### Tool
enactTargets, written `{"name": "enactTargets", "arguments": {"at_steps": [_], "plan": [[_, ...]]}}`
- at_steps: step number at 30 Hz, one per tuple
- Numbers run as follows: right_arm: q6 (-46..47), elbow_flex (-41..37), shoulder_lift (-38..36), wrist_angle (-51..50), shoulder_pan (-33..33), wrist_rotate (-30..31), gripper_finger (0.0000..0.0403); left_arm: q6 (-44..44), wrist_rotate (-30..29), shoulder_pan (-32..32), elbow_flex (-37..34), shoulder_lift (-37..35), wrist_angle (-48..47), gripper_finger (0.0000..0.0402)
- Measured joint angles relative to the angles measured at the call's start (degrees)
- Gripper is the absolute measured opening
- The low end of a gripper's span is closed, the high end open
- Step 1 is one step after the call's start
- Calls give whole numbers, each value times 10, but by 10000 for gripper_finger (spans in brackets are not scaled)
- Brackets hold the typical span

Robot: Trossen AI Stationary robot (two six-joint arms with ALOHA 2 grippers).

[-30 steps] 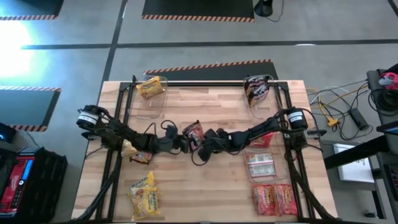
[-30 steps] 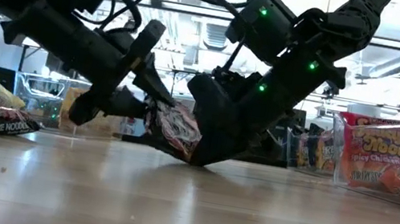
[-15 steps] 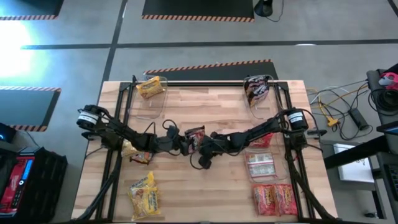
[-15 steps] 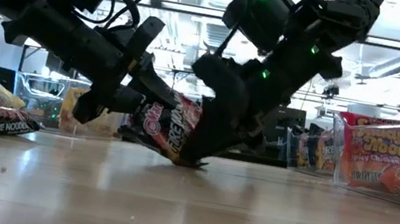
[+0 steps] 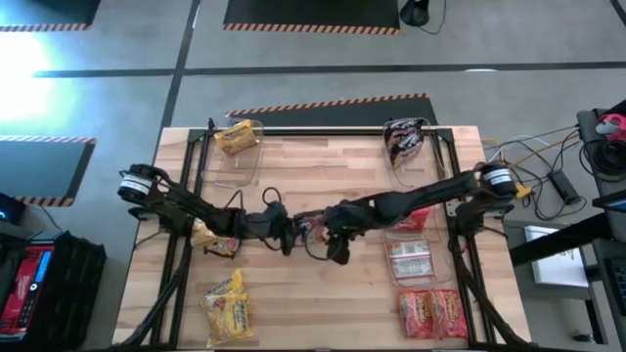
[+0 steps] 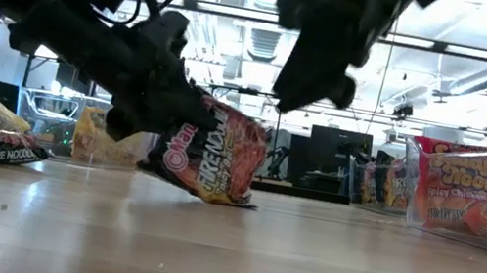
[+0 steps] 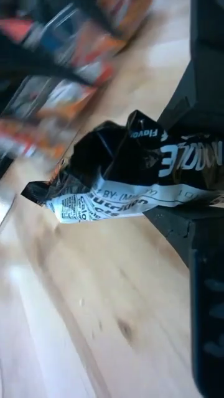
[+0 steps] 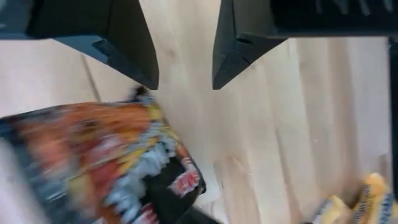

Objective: Sort Maruchan noodles
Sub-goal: Put the black noodle pack into the top right transparent bin

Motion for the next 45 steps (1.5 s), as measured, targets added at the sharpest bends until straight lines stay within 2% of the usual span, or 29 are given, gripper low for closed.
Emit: {"name": "enactTargets", "arguments": {"at_steps": [7,11,16,25,35,45], "plan": [[-22,4,-78,-29,3,-9,154,137,127,2,19,-31,-19,103],[-59,4,-98,-27,5,-9,151,188,169,2,65,-41,-108,100],[-56,4,-98,-45,5,-8,161,233,148,2,139,-37,-258,100],[-89,4,-77,-66,5,-8,207,328,178,3,208,-37,-340,100],[-190,4,-76,-30,5,-2,215,356,179,5,224,-36,-355,100],[-205,4,-76,15,3,17,215,374,177,12,242,-36,-354,100]]}}
